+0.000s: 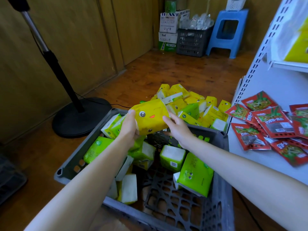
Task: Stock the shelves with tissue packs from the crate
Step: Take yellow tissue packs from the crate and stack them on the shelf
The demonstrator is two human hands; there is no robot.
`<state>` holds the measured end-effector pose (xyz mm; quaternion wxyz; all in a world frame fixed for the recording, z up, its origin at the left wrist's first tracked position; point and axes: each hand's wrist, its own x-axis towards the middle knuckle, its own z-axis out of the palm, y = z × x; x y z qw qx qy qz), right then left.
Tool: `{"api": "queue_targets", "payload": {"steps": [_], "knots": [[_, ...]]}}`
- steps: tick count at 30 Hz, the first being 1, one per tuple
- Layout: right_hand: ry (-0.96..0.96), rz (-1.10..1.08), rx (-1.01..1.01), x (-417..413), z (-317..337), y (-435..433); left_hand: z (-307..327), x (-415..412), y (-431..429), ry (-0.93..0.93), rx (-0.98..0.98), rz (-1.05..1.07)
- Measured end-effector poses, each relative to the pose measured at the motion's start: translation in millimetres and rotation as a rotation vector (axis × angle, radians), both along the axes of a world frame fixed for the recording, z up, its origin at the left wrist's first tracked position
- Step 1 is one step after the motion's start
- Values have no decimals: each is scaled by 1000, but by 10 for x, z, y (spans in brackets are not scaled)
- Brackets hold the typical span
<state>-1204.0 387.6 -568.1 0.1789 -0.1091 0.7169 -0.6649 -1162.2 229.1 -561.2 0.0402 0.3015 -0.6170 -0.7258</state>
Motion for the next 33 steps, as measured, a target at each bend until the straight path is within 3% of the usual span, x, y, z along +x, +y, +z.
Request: {"api": "queue_targets", "payload": {"steps": [5, 13, 15, 19, 22, 29, 33], "knots": [[-36, -112, -34, -65, -37, -88, 47, 37, 97, 211, -96, -130], [-85, -168, -89, -66, -7, -61, 44, -24, 148, 241, -48, -90], [-4, -123, -88, -49, 41, -33, 58, -21, 137, 251, -14, -77], [365, 73, 73, 1, 160, 78, 100, 28, 147, 224, 29, -101], [449, 116, 208, -15, 150, 112, 86, 38, 95, 187, 60, -134], [429, 13, 198, -67, 147, 160, 54, 50, 6, 296, -244, -294], [341, -24, 99, -57, 173, 154, 101, 83, 85, 432, -357, -219]]}}
